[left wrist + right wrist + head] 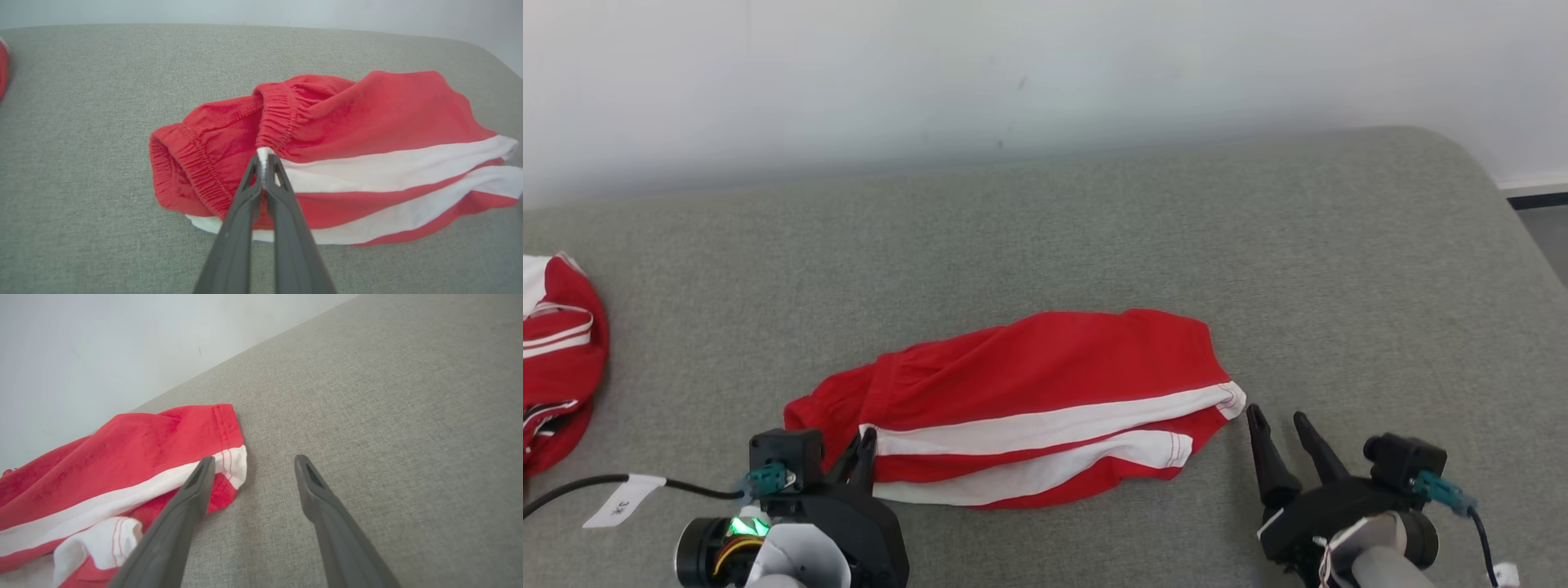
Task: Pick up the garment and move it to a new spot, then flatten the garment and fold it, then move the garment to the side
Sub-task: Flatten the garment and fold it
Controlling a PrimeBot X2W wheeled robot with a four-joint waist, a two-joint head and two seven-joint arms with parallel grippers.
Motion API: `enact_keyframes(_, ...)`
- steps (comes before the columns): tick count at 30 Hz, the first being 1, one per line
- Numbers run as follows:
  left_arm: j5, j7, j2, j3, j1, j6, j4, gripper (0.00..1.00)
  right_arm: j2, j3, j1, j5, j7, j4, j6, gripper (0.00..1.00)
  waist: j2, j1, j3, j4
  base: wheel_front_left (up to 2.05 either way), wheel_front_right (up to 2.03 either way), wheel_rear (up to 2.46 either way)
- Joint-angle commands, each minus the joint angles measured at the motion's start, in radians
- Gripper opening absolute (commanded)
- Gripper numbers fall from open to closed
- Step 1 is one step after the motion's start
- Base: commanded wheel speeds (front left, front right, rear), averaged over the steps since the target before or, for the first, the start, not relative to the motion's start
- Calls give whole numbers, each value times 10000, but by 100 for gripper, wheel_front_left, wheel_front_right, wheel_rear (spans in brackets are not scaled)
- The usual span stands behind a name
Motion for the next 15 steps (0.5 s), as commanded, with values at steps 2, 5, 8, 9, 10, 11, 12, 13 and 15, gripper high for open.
enact_keyframes(2,155,12,-40,-20,-178,-7,-7,0,-89,197,-339,266,-10,248,35,100,0,-1,246,234,0,0,0)
enact_keyframes(5,198,12,-50,-47,-309,18,18,0,-206,618,-637,693,-10,664,35,100,0,-1,343,368,0,0,0)
enact_keyframes(8,207,13,-43,-50,-425,8,46,0,-275,1121,-860,1195,-9,915,35,100,0,-1,418,463,0,0,0)
enact_keyframes(9,194,2,-39,-48,-430,4,55,0,-312,1271,-908,1319,-10,938,35,93,0,-1,433,480,0,0,0)
enact_keyframes(10,181,-5,-37,-54,-425,8,62,0,-342,1400,-944,1474,-10,939,35,83,0,-1,449,490,0,0,0)
enact_keyframes(11,184,-5,-36,-63,-424,13,61,0,-379,1517,-960,1618,-10,942,35,69,0,-1,465,500,0,0,0)
enact_keyframes(12,188,-1,-34,-71,-434,20,56,0,-426,1642,-986,1728,-10,908,35,67,0,-1,480,511,0,0,0)
enact_keyframes(13,190,9,-29,-76,-444,28,56,0,-479,1754,-1012,1803,-10,859,35,48,0,-1,492,517,0,0,0)
enact_keyframes(15,175,11,14,-63,-459,39,85,0,-563,2025,-1044,2040,-10,747,35,0,0,-1,508,518,0,0,0)
